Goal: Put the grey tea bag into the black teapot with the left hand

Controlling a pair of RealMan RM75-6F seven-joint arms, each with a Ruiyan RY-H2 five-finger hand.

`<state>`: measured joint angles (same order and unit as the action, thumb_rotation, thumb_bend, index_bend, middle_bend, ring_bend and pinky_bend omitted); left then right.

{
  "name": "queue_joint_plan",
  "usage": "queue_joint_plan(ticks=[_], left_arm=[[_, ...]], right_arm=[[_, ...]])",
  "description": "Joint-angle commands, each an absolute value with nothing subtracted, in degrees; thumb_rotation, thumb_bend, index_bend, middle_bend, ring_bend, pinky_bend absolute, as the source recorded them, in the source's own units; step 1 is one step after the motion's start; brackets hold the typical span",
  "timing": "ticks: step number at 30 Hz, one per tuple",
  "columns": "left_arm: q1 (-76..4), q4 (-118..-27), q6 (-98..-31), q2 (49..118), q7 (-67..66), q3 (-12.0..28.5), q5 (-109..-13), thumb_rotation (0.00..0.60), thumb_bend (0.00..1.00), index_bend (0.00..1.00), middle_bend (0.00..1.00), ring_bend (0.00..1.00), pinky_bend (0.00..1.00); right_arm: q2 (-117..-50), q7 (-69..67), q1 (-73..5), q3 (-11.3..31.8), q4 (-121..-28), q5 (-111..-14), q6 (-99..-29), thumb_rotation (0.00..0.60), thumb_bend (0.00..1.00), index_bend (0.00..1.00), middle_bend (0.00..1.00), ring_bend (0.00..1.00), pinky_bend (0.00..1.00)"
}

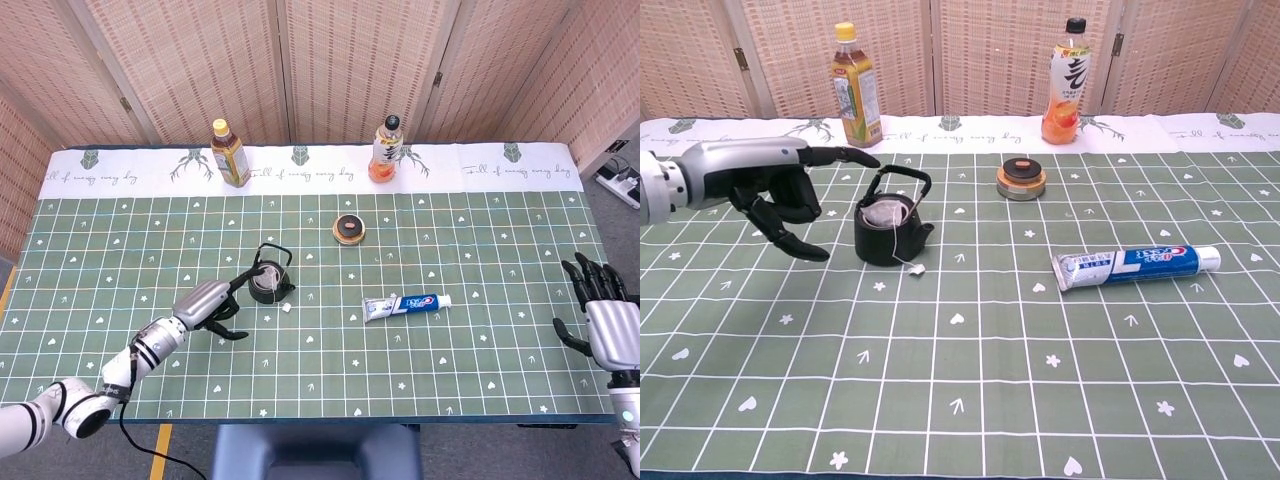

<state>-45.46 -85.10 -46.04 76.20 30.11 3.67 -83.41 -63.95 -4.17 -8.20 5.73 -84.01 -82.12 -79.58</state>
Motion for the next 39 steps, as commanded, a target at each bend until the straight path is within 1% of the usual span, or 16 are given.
queue_joint_plan(ticks=[1,3,5,9,11,13,17,22,32,39], left_arm=[[-51.2,-90.4,-33.8,68.8,24.8,4.6,-75.9,0.600,0.23,0.00,1.00,1.00,1.00],[-52.8,-91.0,-31.9,68.0,19.5,4.7,-72.4,0.600,0.23,0.00,1.00,1.00,1.00],[-54.2,-91.2,-31.9,68.5,13.0,4.6,-68.1,0.600,0.23,0.00,1.00,1.00,1.00],[-56.7,-91.3,-33.5,70.3,2.2,3.7,-60.2,0.600,0.23,0.00,1.00,1.00,1.00],[-57.7,-91.4,-35.3,71.4,-2.7,3.2,-56.4,0.600,0.23,0.00,1.00,1.00,1.00],[-58.4,-91.3,-36.8,72.5,-5.9,2.9,-53.5,0.600,0.23,0.00,1.00,1.00,1.00],[-60.3,-90.2,-37.6,74.4,-11.0,2.0,-48.2,0.600,0.23,0.00,1.00,1.00,1.00],[-61.2,-89.7,-37.9,75.7,-14.0,1.2,-45.6,0.600,0.23,0.00,1.00,1.00,1.00],[-61.6,-92.1,-43.0,77.4,-21.3,-0.3,-44.6,0.600,0.23,0.00,1.00,1.00,1.00],[-62.0,-93.6,-44.9,78.4,-25.5,-1.1,-42.8,0.600,0.23,0.00,1.00,1.00,1.00]], right_arm=[[-64.0,-4.2,-8.3,5.8,-83.9,-81.9,-79.4,0.600,0.37,0.00,0.00,0.00,0.00],[-64.0,-4.1,-8.4,5.8,-83.8,-81.9,-79.0,0.600,0.36,0.00,0.00,0.00,0.00],[-64.1,-4.1,-8.6,5.7,-83.8,-82.0,-78.7,0.600,0.36,0.00,0.00,0.00,0.00],[-64.0,-4.4,-8.5,5.8,-83.7,-81.9,-78.9,0.600,0.36,0.00,0.00,0.00,0.00],[-63.9,-4.7,-8.4,5.9,-83.7,-81.6,-79.0,0.600,0.36,0.00,0.00,0.00,0.00],[-63.8,-4.8,-8.5,5.9,-83.6,-81.6,-78.9,0.600,0.36,0.00,0.00,0.00,0.00],[-63.8,-5.0,-8.6,5.8,-83.5,-81.6,-78.5,0.600,0.37,0.00,0.00,0.00,0.00],[-63.8,-5.1,-8.5,6.0,-83.4,-81.3,-78.6,0.600,0.36,0.00,0.00,0.00,0.00],[-63.5,-5.7,-8.5,5.9,-83.5,-81.6,-78.7,0.600,0.36,0.00,0.00,0.00,0.00],[-63.1,-6.4,-8.2,5.5,-83.7,-82.4,-79.3,0.600,0.36,0.00,0.00,0.00,0.00]])
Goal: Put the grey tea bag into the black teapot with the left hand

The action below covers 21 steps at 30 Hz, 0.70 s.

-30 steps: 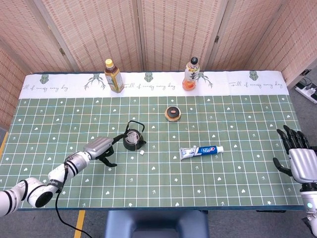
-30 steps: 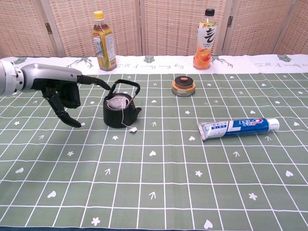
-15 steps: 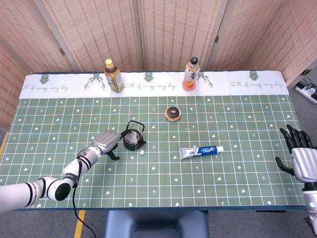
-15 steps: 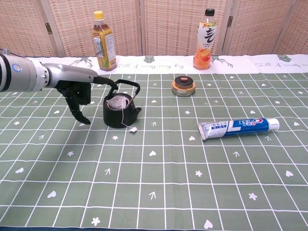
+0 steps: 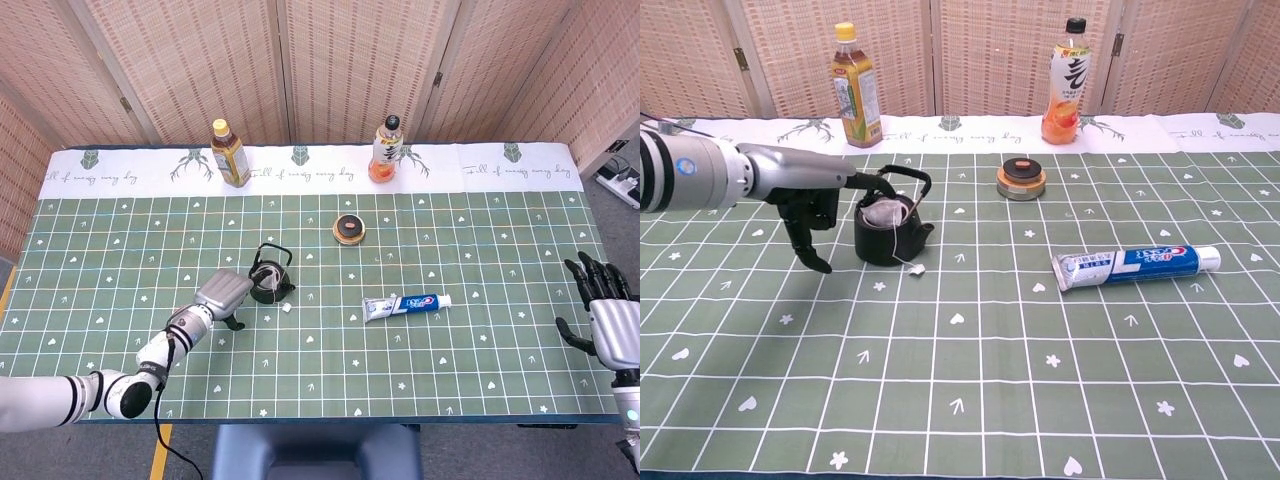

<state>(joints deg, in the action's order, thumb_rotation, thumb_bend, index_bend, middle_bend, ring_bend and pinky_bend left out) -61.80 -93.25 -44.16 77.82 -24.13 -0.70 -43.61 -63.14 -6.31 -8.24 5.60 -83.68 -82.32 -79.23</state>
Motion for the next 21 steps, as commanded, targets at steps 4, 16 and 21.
queue_joint_plan(ticks=[4,16,21], left_arm=[[-62.3,-93.6,-45.4,79.2,-27.3,-1.2,-41.5,0.600,0.23,0.00,1.00,1.00,1.00],[-62.1,-90.7,-43.8,80.5,-27.7,-1.4,-41.1,0.600,0.23,0.00,1.00,1.00,1.00],[-61.7,-89.0,-42.3,81.5,-26.8,-1.7,-41.8,0.600,0.23,0.00,1.00,1.00,1.00]], right_arm=[[-62.9,-6.8,-7.9,5.6,-83.8,-82.6,-79.9,0.600,0.36,0.00,0.00,0.00,0.00],[-62.9,-6.7,-7.8,5.8,-83.7,-82.4,-80.1,0.600,0.37,0.00,0.00,0.00,0.00],[-63.1,-6.5,-7.9,6.0,-83.6,-81.8,-79.9,0.600,0.37,0.00,0.00,0.00,0.00]])
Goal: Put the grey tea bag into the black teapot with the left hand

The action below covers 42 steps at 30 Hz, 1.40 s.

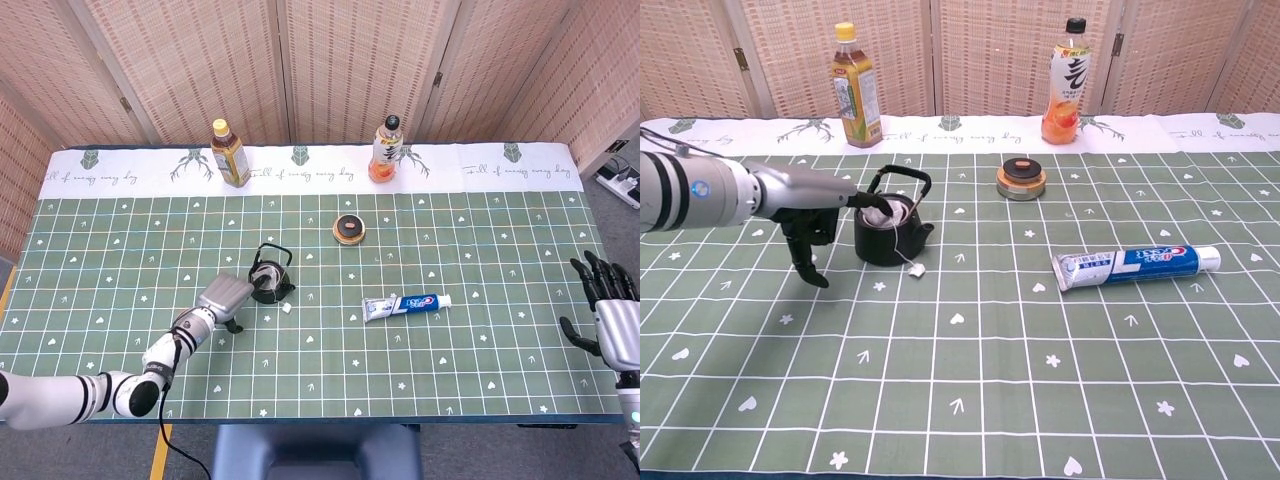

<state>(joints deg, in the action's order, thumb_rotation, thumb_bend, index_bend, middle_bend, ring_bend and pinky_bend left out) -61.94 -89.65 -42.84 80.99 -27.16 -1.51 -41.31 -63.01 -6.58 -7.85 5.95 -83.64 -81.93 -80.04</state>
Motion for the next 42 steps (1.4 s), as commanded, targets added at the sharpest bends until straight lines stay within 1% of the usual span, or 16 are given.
queue_joint_plan(ticks=[1,12,17,21,26,28,32,35,37,38,40,41,42], left_arm=[[-61.6,-88.8,-42.2,81.8,-26.8,-1.8,-42.1,0.600,0.23,0.00,1.00,1.00,1.00],[-60.9,-86.4,-41.5,83.9,-25.2,-1.0,-44.8,0.600,0.23,0.00,1.00,1.00,1.00],[-60.2,-86.3,-43.2,83.6,-25.1,-0.5,-46.2,0.600,0.23,0.00,1.00,1.00,1.00],[-59.4,-88.7,-44.8,81.8,-25.0,-0.1,-46.9,0.600,0.23,0.00,1.00,1.00,1.00],[-57.5,-95.6,-49.2,76.7,-26.4,-0.5,-48.6,0.600,0.23,0.00,1.00,1.00,1.00],[-55.7,-99.1,-52.1,73.6,-25.9,-0.6,-50.0,0.600,0.23,0.00,1.00,1.00,1.00],[-49.2,-103.4,-60.5,68.3,-18.6,-0.1,-56.8,0.600,0.23,0.00,1.00,1.00,1.00],[-42.8,-103.2,-68.9,64.7,-9.2,0.5,-64.8,0.600,0.23,0.00,1.00,1.00,1.00],[-39.8,-102.4,-72.5,62.1,-5.6,0.3,-68.0,0.600,0.23,0.00,1.00,1.00,1.00],[-37.9,-101.9,-75.1,59.6,-5.6,0.1,-69.2,0.600,0.23,0.00,1.00,1.00,1.00],[-34.5,-101.1,-81.4,57.1,-4.7,1.0,-70.3,0.600,0.23,0.00,1.00,1.00,1.00],[-31.7,-100.7,-85.5,56.5,-1.6,1.9,-70.9,0.600,0.23,0.00,1.00,1.00,1.00],[-29.8,-100.4,-87.6,56.2,1.3,2.0,-71.4,0.600,0.23,0.00,1.00,1.00,1.00]], right_arm=[[-63.1,-6.5,-7.9,6.0,-83.6,-81.8,-79.9,0.600,0.37,0.00,0.00,0.00,0.00],[-63.1,-6.4,-8.0,5.9,-83.6,-81.9,-79.6,0.600,0.36,0.00,0.00,0.00,0.00],[-63.1,-6.5,-8.0,5.9,-83.5,-81.9,-79.6,0.600,0.36,0.00,0.00,0.00,0.00],[-63.0,-6.5,-7.7,6.0,-83.8,-82.1,-80.4,0.600,0.36,0.00,0.00,0.00,0.00],[-62.7,-6.7,-7.2,5.8,-84.3,-83.0,-81.6,0.600,0.36,0.00,0.00,0.00,0.00],[-62.6,-6.9,-7.1,5.5,-84.4,-83.5,-81.9,0.600,0.37,0.00,0.00,0.00,0.00],[-62.3,-7.4,-7.0,5.2,-84.5,-84.4,-82.1,0.600,0.36,0.00,0.00,0.00,0.00],[-62.2,-7.5,-6.9,4.9,-84.7,-85.1,-82.4,0.600,0.36,0.00,0.00,0.00,0.00],[-62.0,-7.5,-6.8,4.8,-84.9,-85.5,-82.7,0.600,0.36,0.00,0.00,0.00,0.00],[-62.0,-7.5,-6.8,4.7,-85.1,-85.7,-82.9,0.600,0.36,0.00,0.00,0.00,0.00],[-61.9,-7.3,-6.7,4.5,-85.3,-86.0,-83.1,0.600,0.36,0.00,0.00,0.00,0.00],[-61.9,-7.2,-6.6,4.4,-85.5,-86.1,-83.1,0.600,0.37,0.00,0.00,0.00,0.00],[-61.9,-7.1,-6.6,4.3,-85.7,-86.3,-83.2,0.600,0.36,0.00,0.00,0.00,0.00]])
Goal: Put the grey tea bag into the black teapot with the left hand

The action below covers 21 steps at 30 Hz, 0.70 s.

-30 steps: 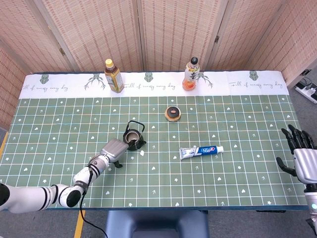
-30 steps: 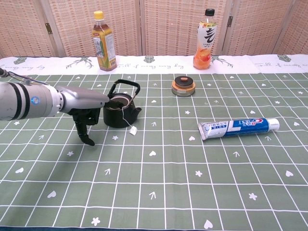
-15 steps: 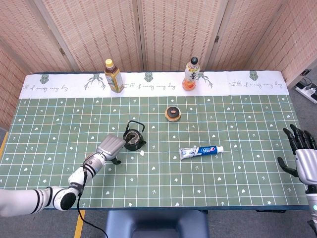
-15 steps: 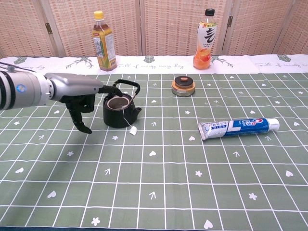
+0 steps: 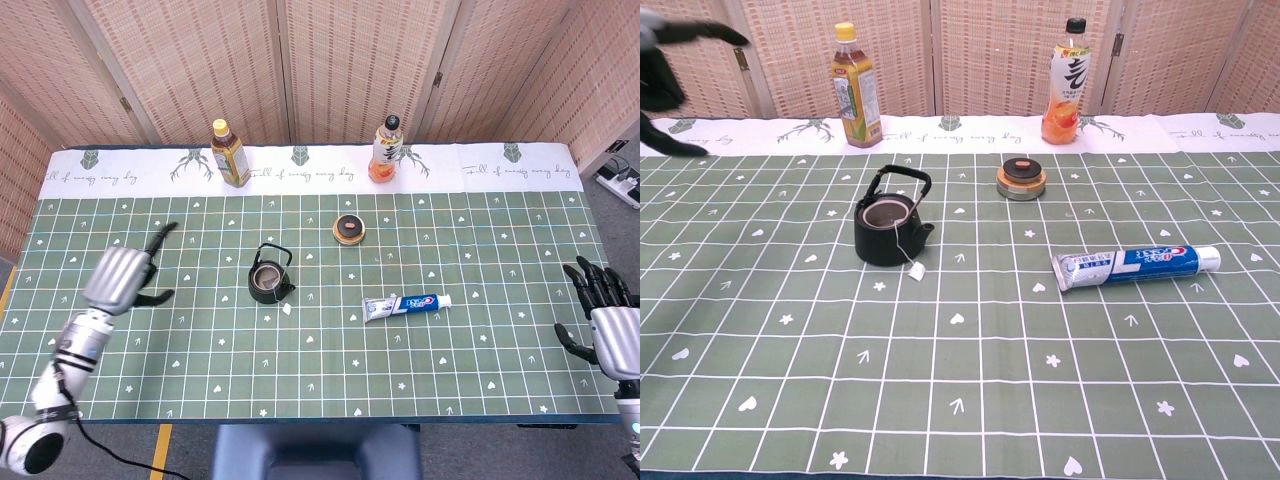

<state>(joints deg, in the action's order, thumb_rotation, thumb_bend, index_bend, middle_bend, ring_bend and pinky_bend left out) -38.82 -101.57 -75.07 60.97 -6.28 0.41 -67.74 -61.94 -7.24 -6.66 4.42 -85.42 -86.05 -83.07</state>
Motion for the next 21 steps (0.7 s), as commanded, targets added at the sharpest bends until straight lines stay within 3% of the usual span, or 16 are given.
queue_joint_plan(ticks=[1,5,8,9,15,19,21], left_arm=[[-27.5,-99.9,-89.3,56.0,4.3,1.4,-72.4,0.600,0.23,0.00,1.00,1.00,1.00],[-22.4,-96.5,-89.8,59.4,3.7,-2.8,-75.5,0.600,0.23,0.00,1.00,0.97,1.00],[-20.2,-94.3,-87.0,62.5,1.2,-5.6,-75.6,0.600,0.23,0.00,0.93,0.79,0.92],[-19.3,-93.3,-86.1,63.8,0.1,-6.1,-74.8,0.600,0.23,0.00,0.85,0.68,0.83],[-14.5,-87.2,-90.4,69.3,-2.8,-4.3,-73.9,0.600,0.23,0.00,0.56,0.40,0.52],[-13.5,-88.1,-88.7,68.5,-3.9,-4.3,-74.1,0.600,0.23,0.00,0.25,0.10,0.23],[-13.1,-88.9,-87.6,67.6,-2.4,-4.6,-75.1,0.600,0.23,0.00,0.13,0.03,0.15]], right_arm=[[-62.0,-6.8,-6.6,4.1,-85.8,-86.5,-83.2,0.600,0.36,0.00,0.00,0.00,0.00],[-62.4,-5.1,-6.8,3.7,-86.3,-86.8,-82.7,0.600,0.36,0.00,0.00,0.00,0.00],[-62.6,-3.9,-6.7,3.3,-86.8,-87.2,-82.6,0.600,0.36,0.00,0.00,0.00,0.00],[-62.7,-3.6,-6.7,3.2,-86.9,-87.2,-82.6,0.600,0.36,0.00,0.00,0.00,0.00],[-62.7,-2.6,-6.1,3.3,-87.3,-86.9,-83.5,0.600,0.36,0.00,0.00,0.00,0.00],[-62.9,-2.0,-6.1,3.2,-87.5,-87.2,-83.7,0.600,0.36,0.00,0.00,0.00,0.00],[-63.1,-1.5,-6.2,3.2,-87.5,-87.3,-83.6,0.600,0.37,0.00,0.00,0.00,0.00]])
